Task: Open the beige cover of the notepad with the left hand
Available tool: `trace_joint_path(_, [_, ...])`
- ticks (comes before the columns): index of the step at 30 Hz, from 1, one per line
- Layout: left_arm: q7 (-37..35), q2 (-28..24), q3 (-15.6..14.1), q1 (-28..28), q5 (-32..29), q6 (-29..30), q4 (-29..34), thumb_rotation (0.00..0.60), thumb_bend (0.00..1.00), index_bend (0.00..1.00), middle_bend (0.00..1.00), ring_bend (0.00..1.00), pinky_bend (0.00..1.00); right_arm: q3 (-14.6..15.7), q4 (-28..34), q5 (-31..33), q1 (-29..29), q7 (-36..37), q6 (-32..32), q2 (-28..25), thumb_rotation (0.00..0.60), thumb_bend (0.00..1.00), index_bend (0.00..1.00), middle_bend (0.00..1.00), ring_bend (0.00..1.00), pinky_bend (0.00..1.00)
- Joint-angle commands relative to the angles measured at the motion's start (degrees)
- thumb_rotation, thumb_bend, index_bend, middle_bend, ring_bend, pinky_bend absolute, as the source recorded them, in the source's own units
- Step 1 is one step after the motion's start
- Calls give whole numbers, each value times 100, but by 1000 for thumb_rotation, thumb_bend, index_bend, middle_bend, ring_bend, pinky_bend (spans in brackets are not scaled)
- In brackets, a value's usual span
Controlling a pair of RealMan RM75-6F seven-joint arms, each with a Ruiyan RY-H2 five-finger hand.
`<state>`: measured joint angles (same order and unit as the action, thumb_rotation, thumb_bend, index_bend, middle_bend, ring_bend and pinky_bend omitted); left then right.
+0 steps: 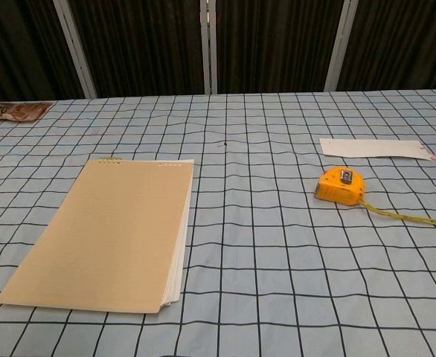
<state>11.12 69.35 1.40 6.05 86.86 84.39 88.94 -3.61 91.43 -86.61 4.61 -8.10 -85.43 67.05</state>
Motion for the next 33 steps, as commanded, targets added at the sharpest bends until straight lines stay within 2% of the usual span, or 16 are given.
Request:
trace_joint_path(1, [81, 34, -45, 37, 18, -89, 18, 600, 189, 0, 0, 0, 0, 7, 12, 6, 1, 18, 16, -17, 600, 43, 68, 0, 0, 0])
trace_joint_path(7, [764, 359, -256, 233, 149, -563, 136, 600, 190, 0, 0, 0, 0, 42, 72, -11, -15, 71, 29, -56, 600, 43, 69, 0, 0, 0])
trace_joint_path(15, [1280, 691, -342, 461, 155, -1009, 251, 600, 193, 0, 0, 0, 0, 64, 97, -22, -37, 86, 19, -70, 600, 43, 73, 0, 0, 0])
trace_joint_path(25, [1758, 1084, -332, 676, -54, -1422, 132, 600, 193, 0, 0, 0, 0, 50, 94, -1, -70, 176, -27, -90, 600, 43, 76, 0, 0, 0])
trace_joint_path(33, [1892, 1256, -359, 743, -150, -1535, 1, 600, 166, 0, 0, 0, 0, 29, 82, 38, -83, 221, -35, -97, 600, 43, 76, 0, 0, 0])
